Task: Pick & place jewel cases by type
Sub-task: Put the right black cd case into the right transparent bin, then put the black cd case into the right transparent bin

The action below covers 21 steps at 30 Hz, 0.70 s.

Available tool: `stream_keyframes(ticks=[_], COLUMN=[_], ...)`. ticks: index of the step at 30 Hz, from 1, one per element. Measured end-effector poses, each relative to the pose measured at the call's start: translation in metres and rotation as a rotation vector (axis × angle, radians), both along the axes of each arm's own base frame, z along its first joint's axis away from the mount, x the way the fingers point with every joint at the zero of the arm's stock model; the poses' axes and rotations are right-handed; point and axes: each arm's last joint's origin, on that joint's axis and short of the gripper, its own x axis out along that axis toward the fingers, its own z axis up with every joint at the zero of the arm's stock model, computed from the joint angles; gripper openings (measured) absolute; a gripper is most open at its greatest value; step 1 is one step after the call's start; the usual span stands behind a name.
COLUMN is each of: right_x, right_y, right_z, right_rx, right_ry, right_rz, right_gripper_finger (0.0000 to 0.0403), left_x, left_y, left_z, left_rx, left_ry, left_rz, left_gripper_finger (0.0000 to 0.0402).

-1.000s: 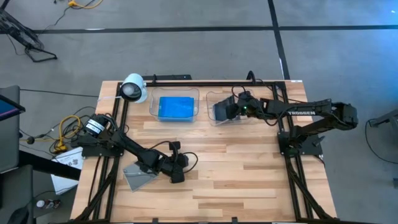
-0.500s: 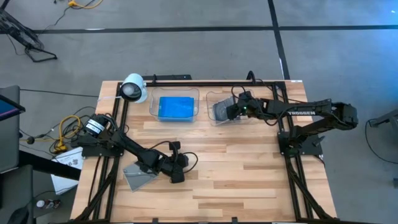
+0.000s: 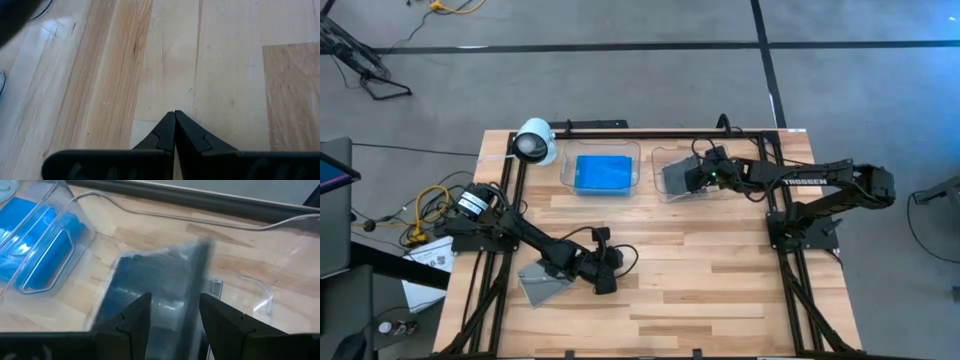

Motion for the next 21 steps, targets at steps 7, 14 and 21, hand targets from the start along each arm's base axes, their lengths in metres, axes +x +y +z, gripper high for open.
stream_keyframes(ticks=[7, 14, 21], right_x=[-0.001, 0.004, 0.025], right_y=[-0.001, 0.006, 0.043], right_z=[0.0, 0.005, 0.048], right_rx=[-0.037, -0.082, -0.263], right_ry=[0.016, 0.038, -0.009], right_rz=[-0.022, 0.024, 0.198], right_gripper_finger=[0.0159, 0.0159, 0.0159], left_x=[0.0, 0.0, 0.0], left_y=[0.0, 0.0, 0.0], left_z=[0.0, 0.0, 0.0], left_rx=[0.0, 0.008, 0.013], left_ry=[0.0, 0.004, 0.007], left_rz=[0.0, -0.011, -0.019], left_gripper_finger=[0.0, 0.0, 0.0])
